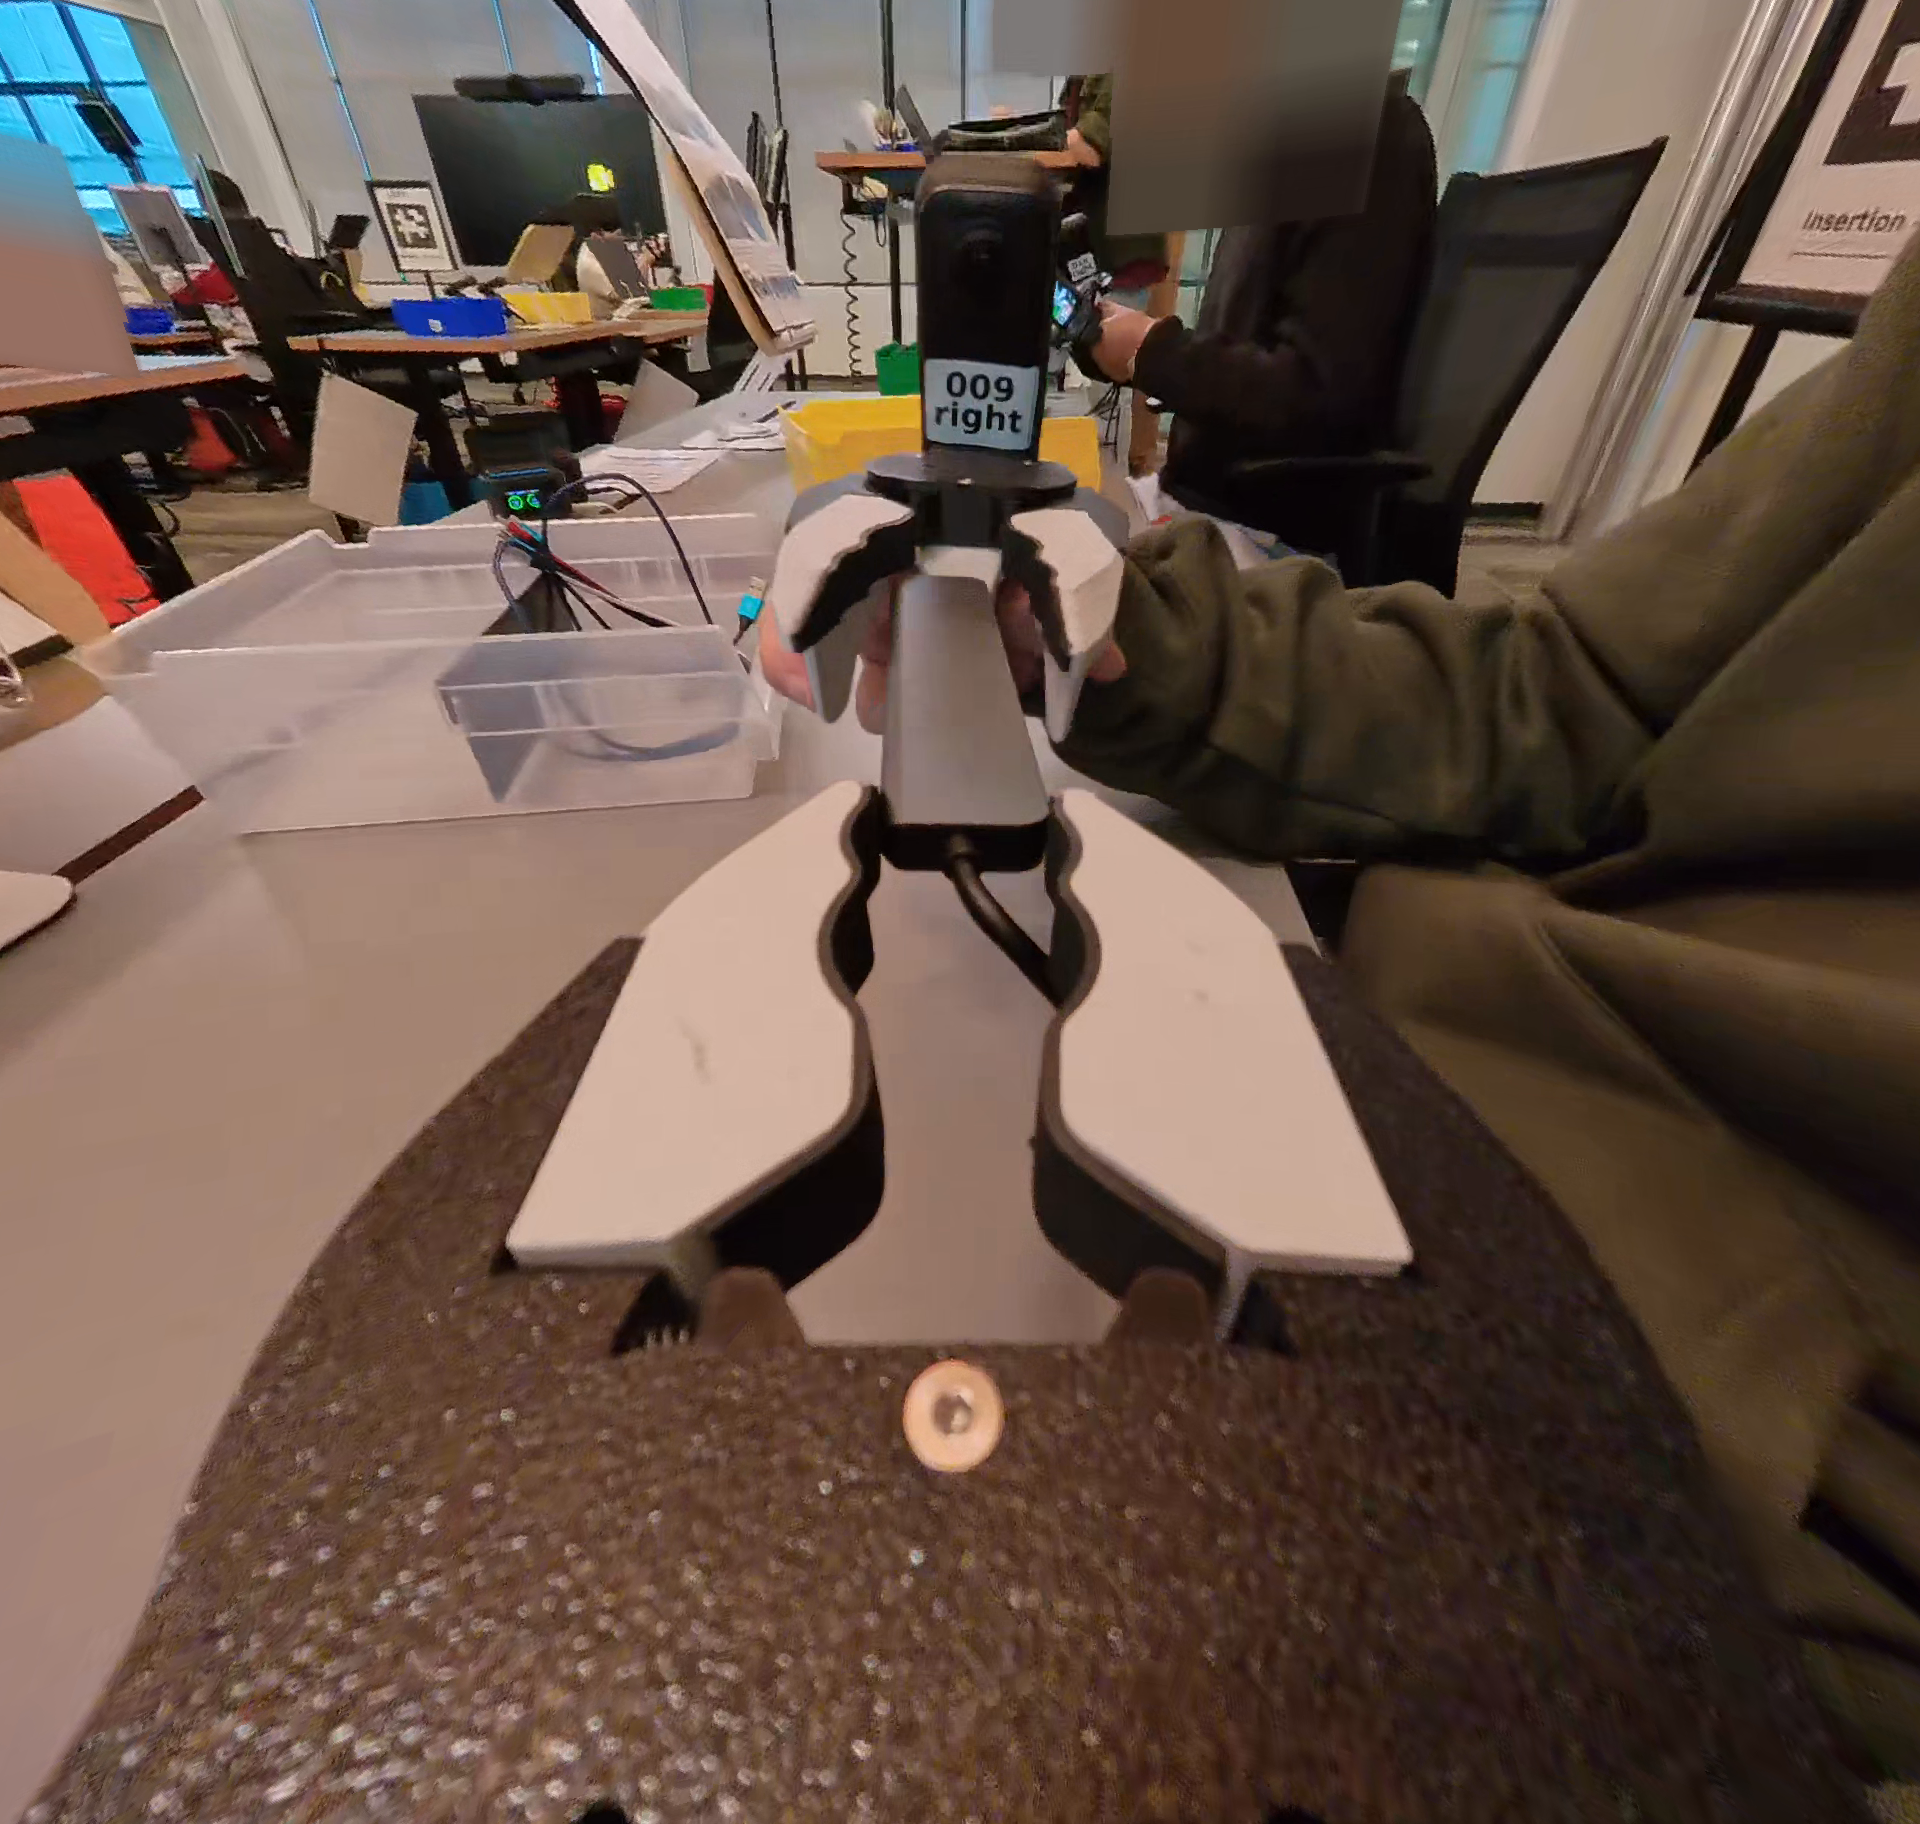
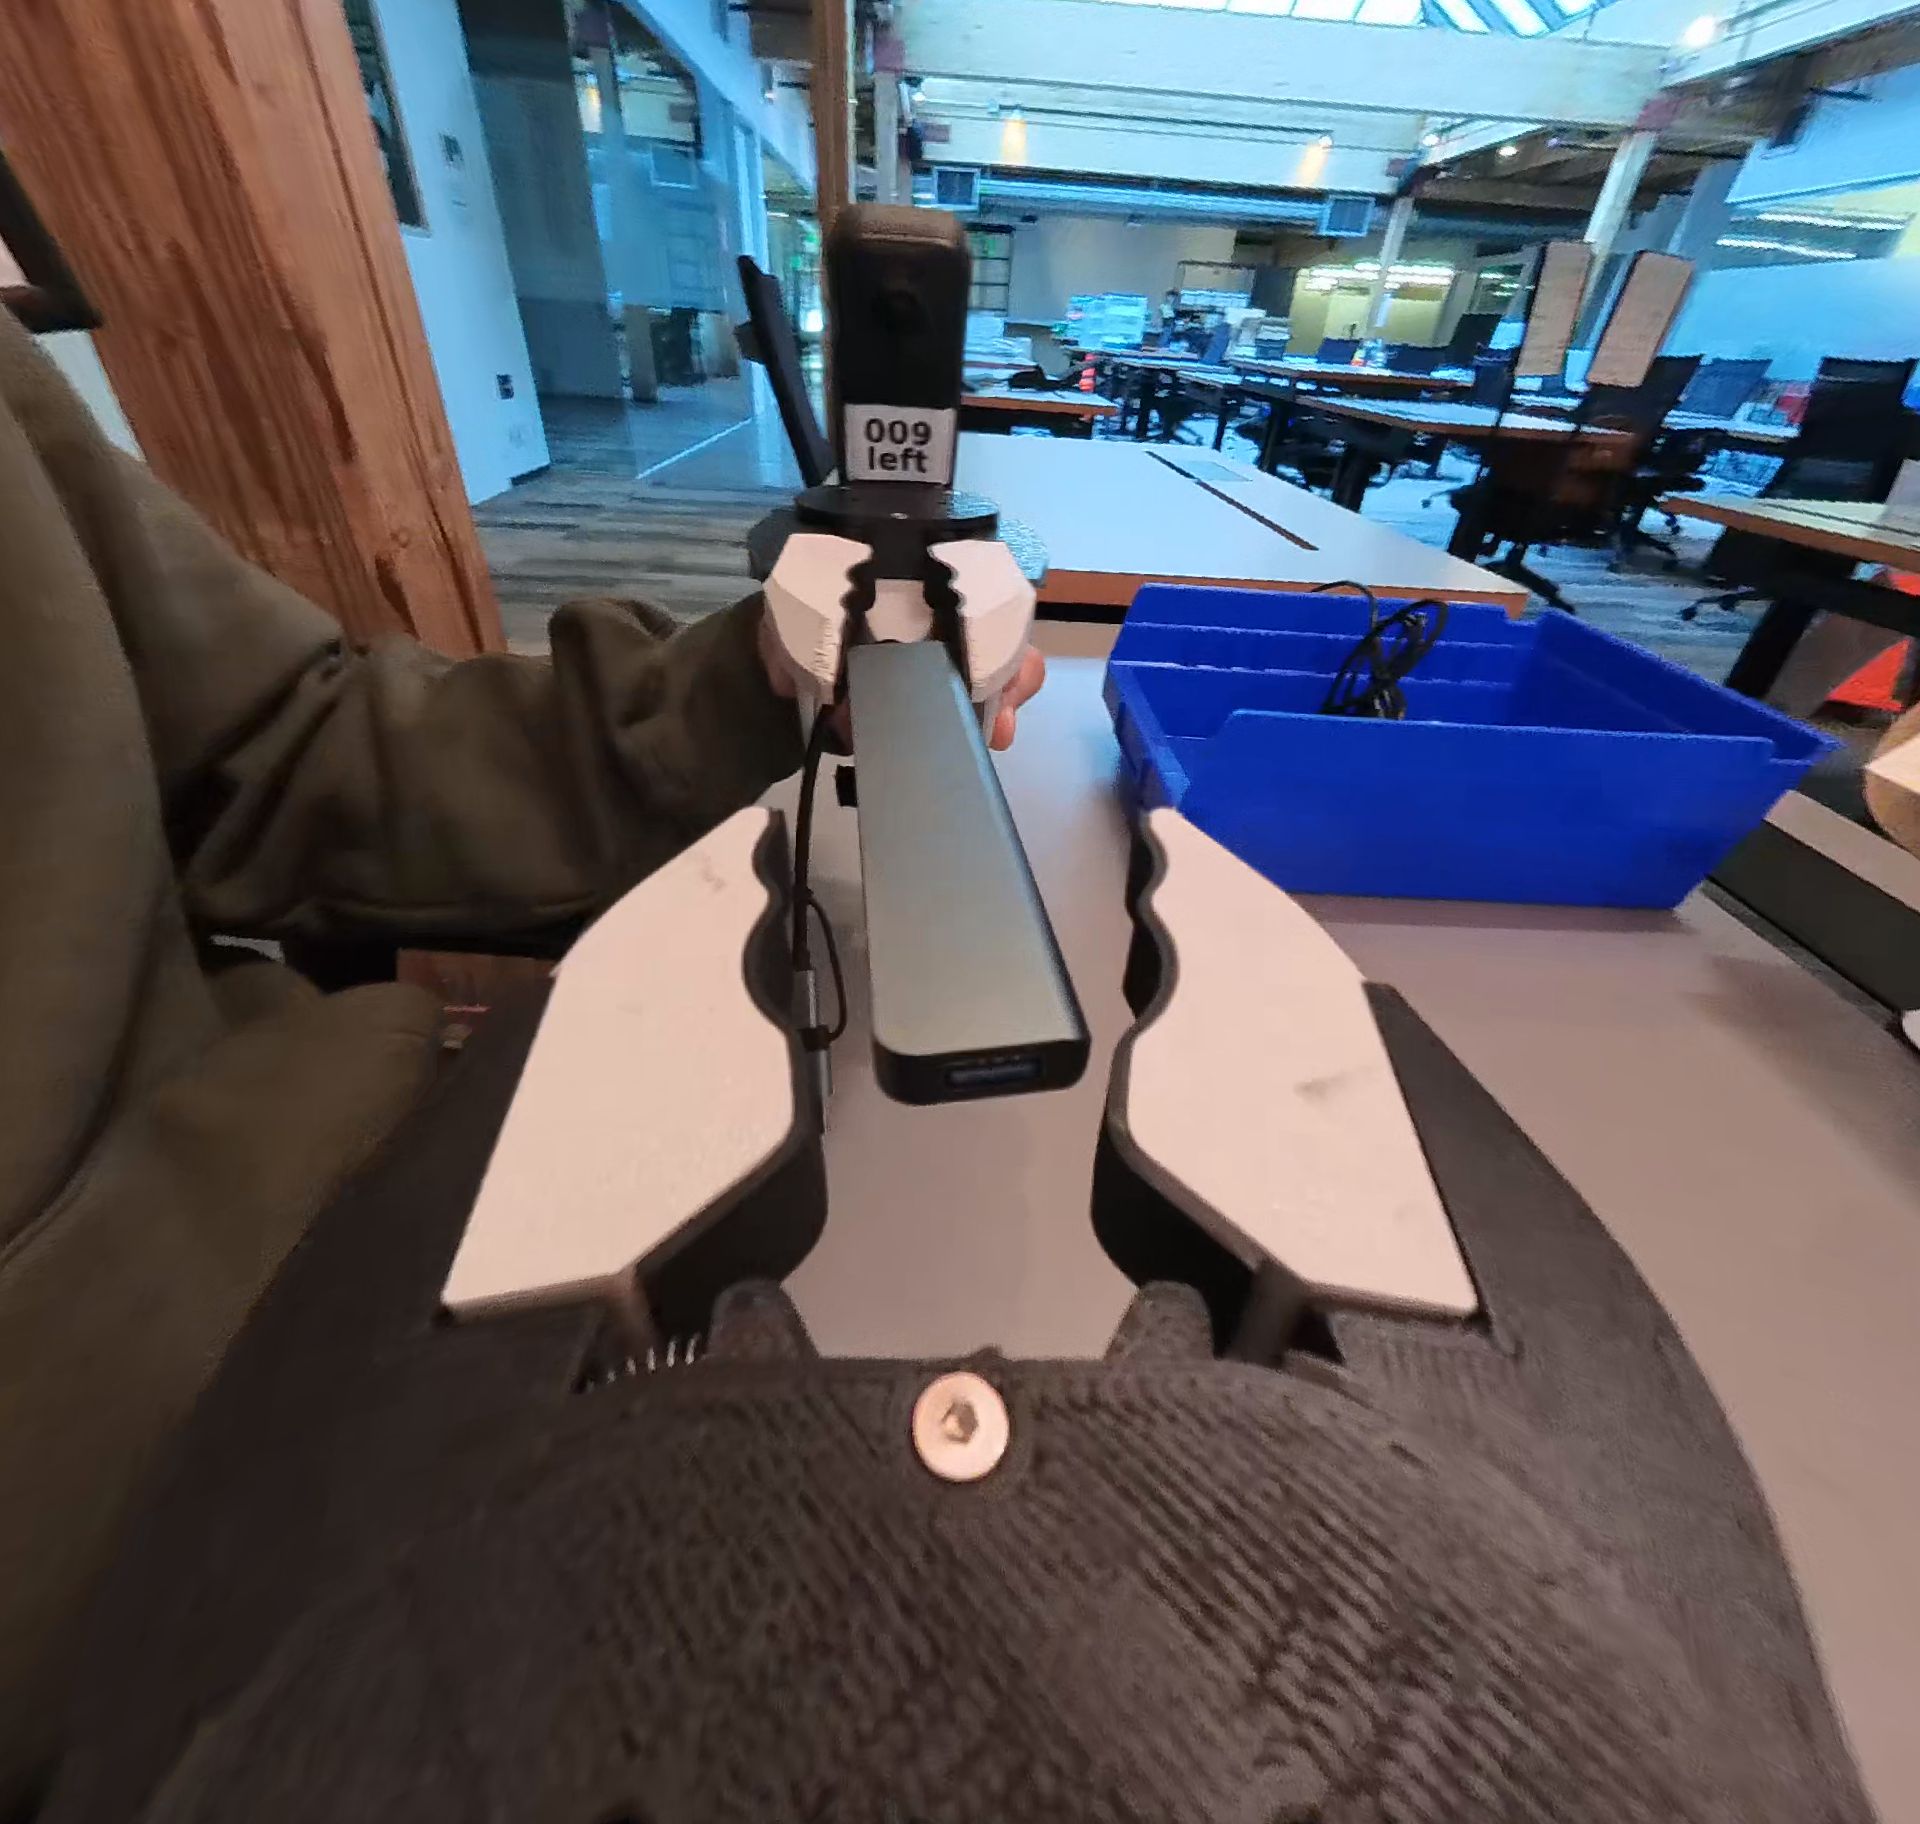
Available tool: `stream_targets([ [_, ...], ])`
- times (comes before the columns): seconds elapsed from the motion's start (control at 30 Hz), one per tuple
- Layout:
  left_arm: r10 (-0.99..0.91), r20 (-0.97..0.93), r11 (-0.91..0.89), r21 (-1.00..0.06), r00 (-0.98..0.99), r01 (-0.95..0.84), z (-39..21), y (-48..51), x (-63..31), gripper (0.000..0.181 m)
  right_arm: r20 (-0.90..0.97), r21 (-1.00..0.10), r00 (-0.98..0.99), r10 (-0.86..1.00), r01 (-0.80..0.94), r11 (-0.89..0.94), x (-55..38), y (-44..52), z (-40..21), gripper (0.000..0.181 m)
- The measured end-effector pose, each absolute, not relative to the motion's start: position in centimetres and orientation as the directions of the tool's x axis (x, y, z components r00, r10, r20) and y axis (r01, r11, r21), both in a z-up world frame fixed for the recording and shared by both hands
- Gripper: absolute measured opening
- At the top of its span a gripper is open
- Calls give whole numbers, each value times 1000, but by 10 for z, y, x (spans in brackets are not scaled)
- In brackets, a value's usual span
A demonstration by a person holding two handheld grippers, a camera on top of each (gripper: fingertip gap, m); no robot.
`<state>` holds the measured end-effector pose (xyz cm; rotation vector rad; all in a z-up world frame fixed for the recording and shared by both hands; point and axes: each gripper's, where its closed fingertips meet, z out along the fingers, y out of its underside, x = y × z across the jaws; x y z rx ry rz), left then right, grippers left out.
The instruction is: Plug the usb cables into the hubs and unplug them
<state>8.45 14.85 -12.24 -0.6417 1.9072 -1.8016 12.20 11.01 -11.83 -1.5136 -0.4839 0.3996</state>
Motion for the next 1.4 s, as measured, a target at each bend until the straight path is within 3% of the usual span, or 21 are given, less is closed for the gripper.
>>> stream_targets([
  [0.17,-576,22,11,-999,-817,-36,-124,144,85,29,57,-997,857,513,20,77,122,107,-122,41],
  [0.53,-604,2,-5,-1000,-797,2,-129,155,85,30,15,-1000,873,487,11,11,114,111,-132,35],
  [0.63,-720,10,-77,-995,-694,66,-111,172,97,48,31,-999,920,391,14,44,132,109,-122,35],
  [0.73,-769,21,-91,-993,-638,77,-104,184,100,52,72,-996,979,189,62,58,169,92,-100,35],
  [0.93,-772,32,-50,-999,-635,10,-123,188,102,45,405,-897,912,-58,385,-217,247,33,-33,35],
  [1.13,-762,40,-34,-999,-646,-22,-132,182,107,43,544,-801,800,-252,405,-441,354,-12,22,35],
  [1.2,-761,31,-21,-1000,-648,-23,-134,180,107,42,560,-782,800,-215,423,-458,375,-9,10,36],
  [1.4,-757,24,-11,-1000,-653,-24,-135,179,106,40,373,-894,920,-120,321,-312,400,12,-70,35],
])
